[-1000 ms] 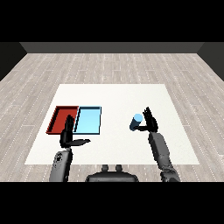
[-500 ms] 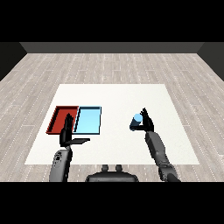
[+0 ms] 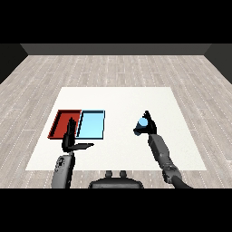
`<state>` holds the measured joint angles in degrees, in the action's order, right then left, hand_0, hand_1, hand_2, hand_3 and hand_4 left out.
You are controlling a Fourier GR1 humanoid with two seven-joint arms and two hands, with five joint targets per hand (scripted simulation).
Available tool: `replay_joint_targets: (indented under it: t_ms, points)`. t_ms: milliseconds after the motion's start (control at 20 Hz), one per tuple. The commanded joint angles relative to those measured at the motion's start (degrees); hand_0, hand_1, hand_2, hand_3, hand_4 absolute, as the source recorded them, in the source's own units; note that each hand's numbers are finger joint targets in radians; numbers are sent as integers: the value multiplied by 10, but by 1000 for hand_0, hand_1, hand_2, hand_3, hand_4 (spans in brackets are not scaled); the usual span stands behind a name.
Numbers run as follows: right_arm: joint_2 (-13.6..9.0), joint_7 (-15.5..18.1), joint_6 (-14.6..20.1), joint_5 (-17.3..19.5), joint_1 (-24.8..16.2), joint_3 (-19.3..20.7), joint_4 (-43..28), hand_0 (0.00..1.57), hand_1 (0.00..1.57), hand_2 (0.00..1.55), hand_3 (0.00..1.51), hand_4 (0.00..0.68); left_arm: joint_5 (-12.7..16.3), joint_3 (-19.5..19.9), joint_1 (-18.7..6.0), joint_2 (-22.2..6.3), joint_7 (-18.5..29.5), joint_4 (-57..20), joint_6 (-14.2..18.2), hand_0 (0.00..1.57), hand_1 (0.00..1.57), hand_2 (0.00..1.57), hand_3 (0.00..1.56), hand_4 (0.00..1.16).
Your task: Pick the blue can and put it in the blue box
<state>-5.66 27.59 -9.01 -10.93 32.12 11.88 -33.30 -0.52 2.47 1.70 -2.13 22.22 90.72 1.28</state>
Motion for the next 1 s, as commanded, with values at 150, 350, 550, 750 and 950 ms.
replay_joint_targets:
  t_ms: [150,350,550,750,950]
  points:
    - [21,-11,33,10,2,-20,-5,0,0,0,0,0,19,8,28,-12,-11,40,-19,0,0,0,0,0]
    - [0,1,18,1,25,-4,29,0,0,0,0,0,32,33,2,-25,19,-17,-33,0,0,0,0,0]
    - [5,30,66,13,13,-3,37,880,880,1082,946,0,3,-1,11,0,19,-3,-5,0,0,0,0,0]
    - [30,-24,147,28,35,-12,40,1466,1466,1466,1446,536,6,-9,-10,15,7,-16,2,0,0,0,0,0]
    - [-19,14,94,21,50,7,93,1461,1461,1455,1438,543,8,-12,52,3,26,26,-18,0,0,0,0,0]
